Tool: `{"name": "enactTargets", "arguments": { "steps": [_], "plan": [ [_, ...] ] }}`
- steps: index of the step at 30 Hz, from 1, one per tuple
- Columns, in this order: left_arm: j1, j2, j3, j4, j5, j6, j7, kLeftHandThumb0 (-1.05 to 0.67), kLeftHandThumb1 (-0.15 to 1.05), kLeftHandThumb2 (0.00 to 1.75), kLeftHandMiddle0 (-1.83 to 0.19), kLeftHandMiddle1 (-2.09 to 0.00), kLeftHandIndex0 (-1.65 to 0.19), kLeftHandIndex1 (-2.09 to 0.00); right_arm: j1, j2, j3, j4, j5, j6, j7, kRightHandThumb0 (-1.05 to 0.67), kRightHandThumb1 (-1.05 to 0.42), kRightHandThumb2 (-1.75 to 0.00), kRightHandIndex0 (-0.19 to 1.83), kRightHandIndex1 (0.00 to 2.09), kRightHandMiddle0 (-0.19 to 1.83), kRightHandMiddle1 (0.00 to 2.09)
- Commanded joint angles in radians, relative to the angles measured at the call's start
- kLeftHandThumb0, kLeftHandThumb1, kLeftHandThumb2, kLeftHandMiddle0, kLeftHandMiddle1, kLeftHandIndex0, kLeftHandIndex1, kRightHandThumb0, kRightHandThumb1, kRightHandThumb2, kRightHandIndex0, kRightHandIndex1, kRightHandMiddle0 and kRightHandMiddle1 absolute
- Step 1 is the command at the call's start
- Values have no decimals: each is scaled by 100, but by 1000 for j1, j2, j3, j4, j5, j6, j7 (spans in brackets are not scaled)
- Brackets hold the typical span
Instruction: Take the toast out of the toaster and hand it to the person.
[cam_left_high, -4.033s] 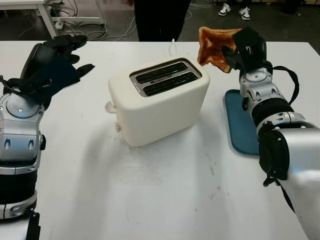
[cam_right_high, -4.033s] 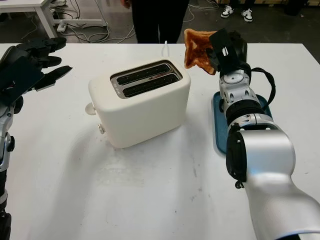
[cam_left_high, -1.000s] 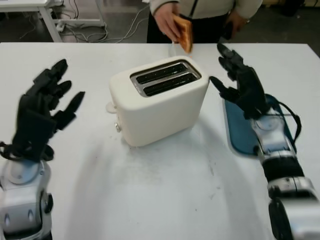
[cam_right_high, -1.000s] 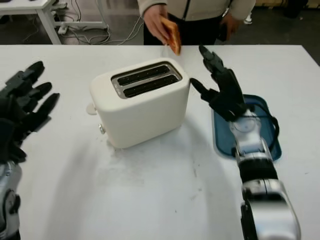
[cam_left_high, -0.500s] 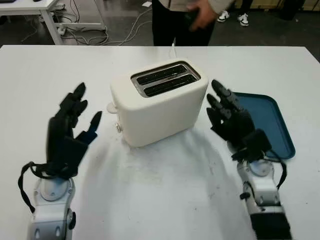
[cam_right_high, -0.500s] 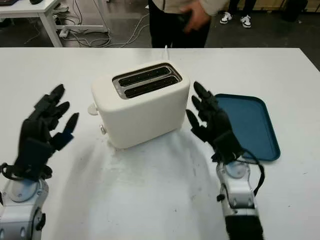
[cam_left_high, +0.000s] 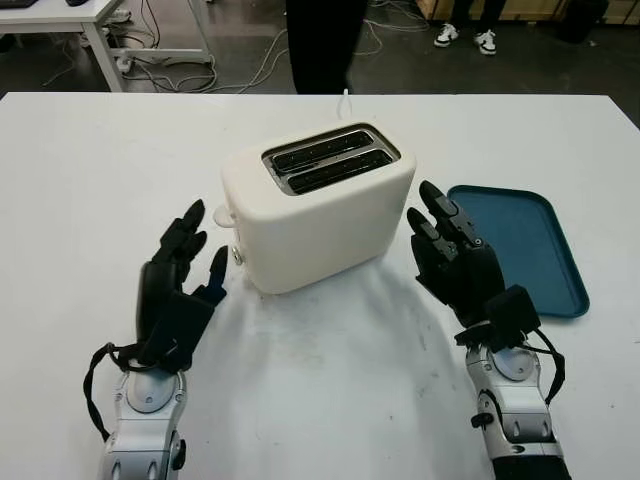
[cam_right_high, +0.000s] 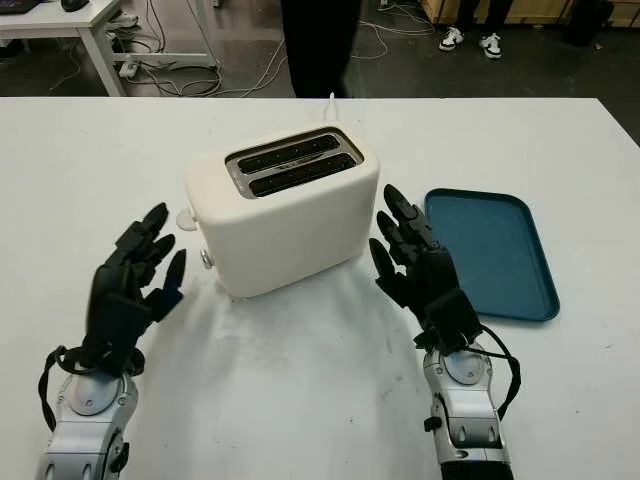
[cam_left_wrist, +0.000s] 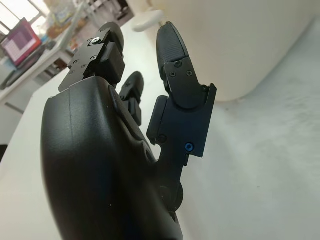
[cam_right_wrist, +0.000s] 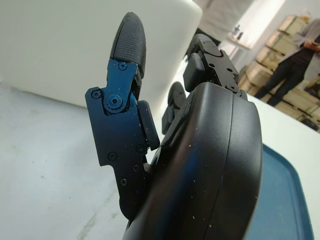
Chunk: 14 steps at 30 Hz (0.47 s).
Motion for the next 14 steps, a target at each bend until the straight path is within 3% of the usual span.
{"name": "enactTargets", "arguments": {
  "steps": [1, 14],
  "plan": [
    [13, 13, -11, 17, 23, -24, 1, -55, 92, 71, -13, -59, -33, -2, 10, 9, -2, -24, -3, 6, -14, -62, -92, -56, 18, 5, 18, 0],
    [13, 19, 6, -7, 19, -7, -20, -53, 92, 70, -4, -71, -32, -2, -3, 37, 0, -35, -35, 10, -78, -61, -92, -54, 16, 5, 19, 1]
  ]
}}
